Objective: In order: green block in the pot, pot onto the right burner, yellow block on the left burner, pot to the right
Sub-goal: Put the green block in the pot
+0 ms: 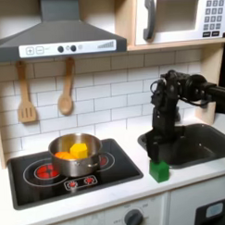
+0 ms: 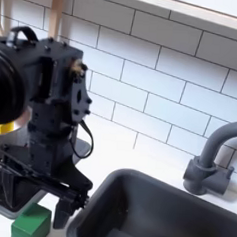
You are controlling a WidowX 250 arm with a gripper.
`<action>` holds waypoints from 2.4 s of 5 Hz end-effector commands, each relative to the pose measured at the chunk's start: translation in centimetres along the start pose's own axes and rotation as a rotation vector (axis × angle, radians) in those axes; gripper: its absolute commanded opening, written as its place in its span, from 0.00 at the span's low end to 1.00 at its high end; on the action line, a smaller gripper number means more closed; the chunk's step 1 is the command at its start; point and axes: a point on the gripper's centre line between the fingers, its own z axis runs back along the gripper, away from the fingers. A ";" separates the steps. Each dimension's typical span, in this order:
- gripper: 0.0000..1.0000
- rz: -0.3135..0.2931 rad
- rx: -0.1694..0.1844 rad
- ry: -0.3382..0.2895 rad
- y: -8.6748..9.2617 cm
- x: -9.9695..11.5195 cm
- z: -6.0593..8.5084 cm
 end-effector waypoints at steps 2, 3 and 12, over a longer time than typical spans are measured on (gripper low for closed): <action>1.00 0.041 0.011 0.029 0.8 -0.4 -1.2; 1.00 0.042 0.016 0.044 0.7 -0.4 -1.9; 0.00 0.049 -0.017 0.099 2.1 -1.2 -2.0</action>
